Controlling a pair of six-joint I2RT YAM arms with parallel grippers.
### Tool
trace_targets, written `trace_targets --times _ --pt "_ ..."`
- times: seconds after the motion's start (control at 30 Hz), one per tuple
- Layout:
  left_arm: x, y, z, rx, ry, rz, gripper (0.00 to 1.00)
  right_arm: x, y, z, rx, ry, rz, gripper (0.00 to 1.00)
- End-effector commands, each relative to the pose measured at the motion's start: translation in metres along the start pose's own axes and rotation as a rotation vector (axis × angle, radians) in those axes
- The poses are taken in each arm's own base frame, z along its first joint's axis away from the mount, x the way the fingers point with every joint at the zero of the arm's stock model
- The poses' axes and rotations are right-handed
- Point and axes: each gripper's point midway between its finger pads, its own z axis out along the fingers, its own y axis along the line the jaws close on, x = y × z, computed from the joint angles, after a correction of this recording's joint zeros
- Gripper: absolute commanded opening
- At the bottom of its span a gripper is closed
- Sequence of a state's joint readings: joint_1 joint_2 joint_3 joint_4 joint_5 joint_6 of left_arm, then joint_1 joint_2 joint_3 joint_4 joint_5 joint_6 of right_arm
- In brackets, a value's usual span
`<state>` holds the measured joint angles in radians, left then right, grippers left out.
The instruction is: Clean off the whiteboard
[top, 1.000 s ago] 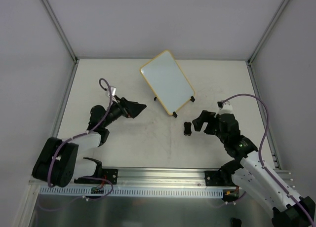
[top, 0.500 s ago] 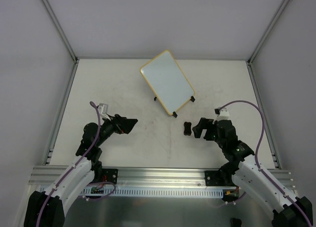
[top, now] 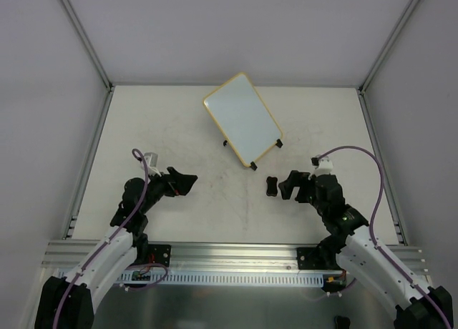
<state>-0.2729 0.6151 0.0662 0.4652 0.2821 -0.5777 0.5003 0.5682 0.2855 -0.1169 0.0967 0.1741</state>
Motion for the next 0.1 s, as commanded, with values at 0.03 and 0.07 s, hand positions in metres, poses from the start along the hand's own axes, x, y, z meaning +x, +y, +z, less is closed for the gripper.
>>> trace_targets --times 0.03,0.07 --pt "-0.012 -0.0028 0.0013 0.006 -0.036 0.037 0.99 -0.0115 0.0026 0.0013 -0.007 -0.038 -0.009 0.99" --pt "-0.012 -0.0034 0.0011 0.01 -0.036 0.037 0.99 -0.0113 0.0027 0.0017 -0.006 -0.035 -0.004 0.99"
